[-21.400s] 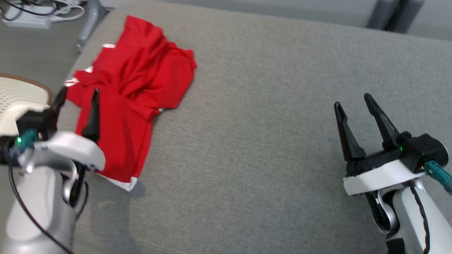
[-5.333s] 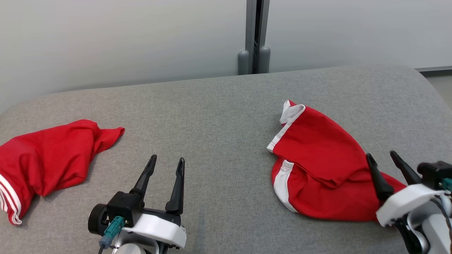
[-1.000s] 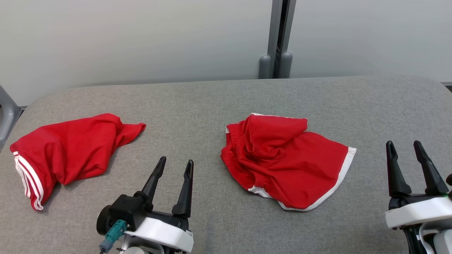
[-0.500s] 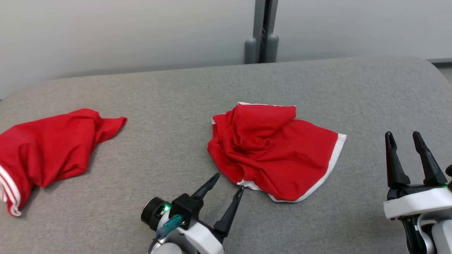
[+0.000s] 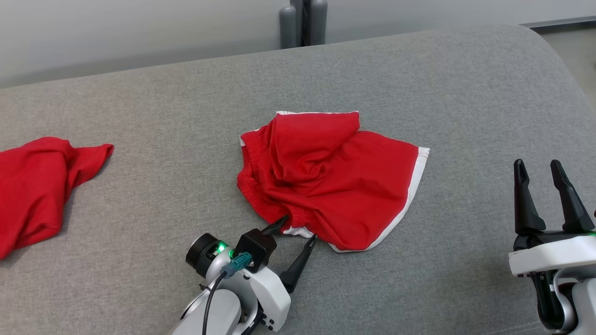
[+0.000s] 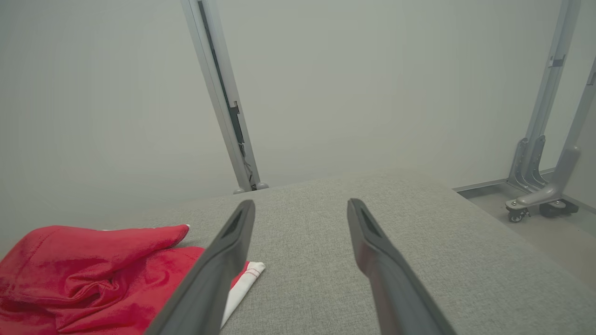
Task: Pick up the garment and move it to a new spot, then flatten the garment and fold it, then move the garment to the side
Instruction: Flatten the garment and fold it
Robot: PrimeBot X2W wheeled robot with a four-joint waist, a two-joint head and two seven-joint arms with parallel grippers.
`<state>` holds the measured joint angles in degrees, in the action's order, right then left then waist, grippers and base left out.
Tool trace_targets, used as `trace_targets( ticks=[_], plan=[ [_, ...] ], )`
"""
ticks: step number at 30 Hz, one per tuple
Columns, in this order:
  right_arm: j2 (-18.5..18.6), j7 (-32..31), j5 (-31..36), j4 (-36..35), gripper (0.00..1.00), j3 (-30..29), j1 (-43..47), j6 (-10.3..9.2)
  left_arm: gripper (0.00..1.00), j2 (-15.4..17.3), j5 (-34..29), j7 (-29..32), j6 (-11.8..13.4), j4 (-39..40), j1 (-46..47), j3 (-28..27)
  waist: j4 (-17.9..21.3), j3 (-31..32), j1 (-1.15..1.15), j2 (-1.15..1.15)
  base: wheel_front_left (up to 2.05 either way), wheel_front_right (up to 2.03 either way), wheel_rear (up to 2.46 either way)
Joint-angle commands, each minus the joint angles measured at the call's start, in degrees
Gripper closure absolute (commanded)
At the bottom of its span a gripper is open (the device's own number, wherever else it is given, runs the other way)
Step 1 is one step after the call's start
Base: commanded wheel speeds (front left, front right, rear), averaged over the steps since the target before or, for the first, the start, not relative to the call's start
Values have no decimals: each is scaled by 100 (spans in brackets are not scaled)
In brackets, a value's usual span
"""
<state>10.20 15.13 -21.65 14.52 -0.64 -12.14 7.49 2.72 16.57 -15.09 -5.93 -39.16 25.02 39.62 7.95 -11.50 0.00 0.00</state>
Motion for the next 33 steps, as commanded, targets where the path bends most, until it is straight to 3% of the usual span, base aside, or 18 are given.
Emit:
trace_targets(
  ticks=[1,2,3,4,5,6,13,19,24,33],
  plan=[
    [-6,2,4,20,0,-18,-46,1,0,32,91,-3,-27,-163,110,35,43,-33,0,0,0,0,0],
    [-6,2,4,20,0,-18,-46,1,0,32,91,-3,-27,-163,110,35,43,-33,0,0,0,0,0],
    [-11,2,10,29,0,-28,-46,1,11,32,127,-3,-46,-228,144,54,44,-31,0,0,0,0,0],
    [-15,2,14,37,0,-41,-44,1,54,31,156,-3,-50,-280,184,68,39,-28,0,0,0,0,0],
    [-13,2,20,45,0,-61,-35,1,82,30,181,-3,-58,-332,205,83,23,-21,0,0,0,0,0],
    [-14,2,28,54,0,-79,-27,1,100,30,192,-3,-60,-373,211,103,0,-12,0,0,0,0,0],
    [-21,2,52,120,0,-93,-54,1,100,32,281,-3,-110,-464,259,248,-226,70,0,0,0,0,0],
    [25,3,-17,541,0,-41,-169,1,100,33,148,-3,-7,-63,127,-23,-532,141,0,0,0,0,0],
    [24,1,-396,1481,0,-74,-505,1,100,29,-43,-3,-15,425,-89,-307,-851,154,0,0,0,0,0],
    [180,-159,-1268,3540,0,485,-1513,1,100,29,-198,-3,-113,897,-341,-317,-1345,98,0,0,0,0,0]
  ],
)
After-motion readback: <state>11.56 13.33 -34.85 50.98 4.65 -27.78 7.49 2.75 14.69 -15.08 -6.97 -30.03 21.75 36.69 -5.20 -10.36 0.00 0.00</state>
